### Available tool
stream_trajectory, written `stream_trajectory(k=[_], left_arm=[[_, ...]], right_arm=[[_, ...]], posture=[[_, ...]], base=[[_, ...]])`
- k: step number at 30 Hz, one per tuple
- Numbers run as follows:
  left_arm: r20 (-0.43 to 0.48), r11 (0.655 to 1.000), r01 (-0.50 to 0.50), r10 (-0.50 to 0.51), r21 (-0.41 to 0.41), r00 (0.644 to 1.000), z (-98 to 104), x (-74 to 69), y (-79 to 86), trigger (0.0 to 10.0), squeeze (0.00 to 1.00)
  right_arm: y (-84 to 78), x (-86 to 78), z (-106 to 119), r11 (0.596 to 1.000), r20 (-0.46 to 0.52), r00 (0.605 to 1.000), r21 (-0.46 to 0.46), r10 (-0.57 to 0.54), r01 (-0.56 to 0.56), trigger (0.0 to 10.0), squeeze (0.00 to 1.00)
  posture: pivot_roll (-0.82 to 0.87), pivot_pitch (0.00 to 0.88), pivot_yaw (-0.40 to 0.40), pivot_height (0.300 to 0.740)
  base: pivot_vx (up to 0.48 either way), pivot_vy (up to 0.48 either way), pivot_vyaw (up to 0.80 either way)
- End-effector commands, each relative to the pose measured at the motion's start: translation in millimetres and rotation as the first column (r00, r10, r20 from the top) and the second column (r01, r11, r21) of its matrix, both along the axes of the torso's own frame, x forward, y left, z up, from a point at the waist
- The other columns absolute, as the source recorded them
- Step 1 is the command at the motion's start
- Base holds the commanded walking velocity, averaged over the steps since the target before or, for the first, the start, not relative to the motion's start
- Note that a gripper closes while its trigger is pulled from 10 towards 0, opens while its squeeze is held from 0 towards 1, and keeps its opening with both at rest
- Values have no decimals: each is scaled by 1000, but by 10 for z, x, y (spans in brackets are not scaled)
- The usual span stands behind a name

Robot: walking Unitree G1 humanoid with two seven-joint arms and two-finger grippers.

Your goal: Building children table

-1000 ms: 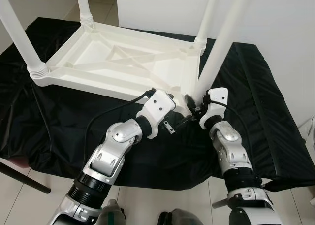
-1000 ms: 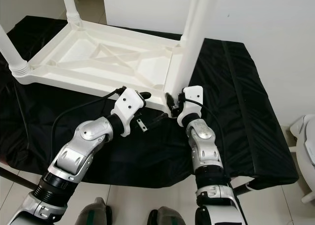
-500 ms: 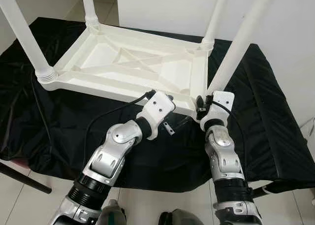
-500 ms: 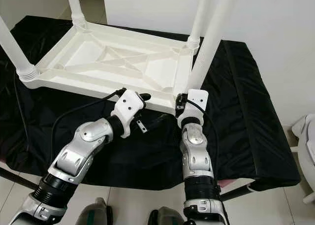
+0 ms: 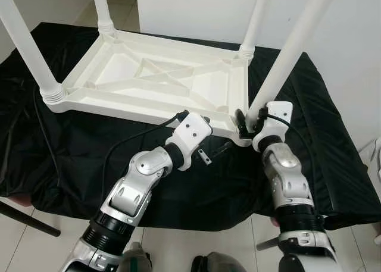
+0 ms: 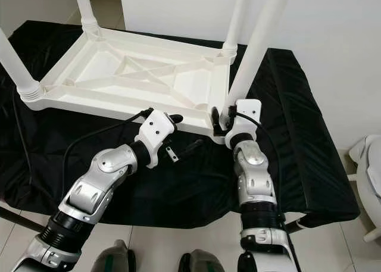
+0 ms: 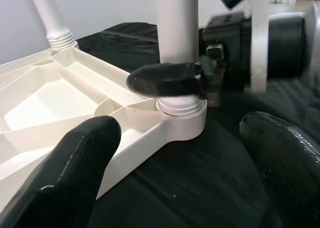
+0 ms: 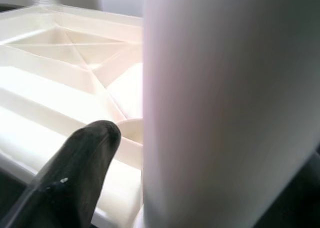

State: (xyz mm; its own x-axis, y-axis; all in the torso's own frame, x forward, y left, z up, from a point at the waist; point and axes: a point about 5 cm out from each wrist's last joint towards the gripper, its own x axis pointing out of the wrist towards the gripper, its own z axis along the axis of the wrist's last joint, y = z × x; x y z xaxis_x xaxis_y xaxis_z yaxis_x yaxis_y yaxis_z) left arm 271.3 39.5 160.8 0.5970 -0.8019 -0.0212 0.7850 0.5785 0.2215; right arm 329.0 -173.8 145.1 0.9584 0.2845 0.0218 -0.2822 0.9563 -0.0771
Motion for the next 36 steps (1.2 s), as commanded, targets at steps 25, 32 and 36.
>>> stream_trajectory(k=[25,32,36], left_arm=[[13,1000,-31,31,1,999,5,-22,40,10000,0],[9,999,-39,39,-1,999,5,-28,49,10000,0],[9,999,-40,40,-2,999,10,-24,49,10000,0]], right_arm=[[10,273,-182,876,-163,880,-122,447,-467,10000,0],[-30,274,-230,882,-173,882,-106,438,-458,0,0],[-56,267,-246,882,-179,878,-89,444,-464,0,0]], posture=[[35,0,-91,740],[30,0,-87,740],[28,0,-86,740]], base=[[0,0,0],[0,0,0],[0,0,0]])
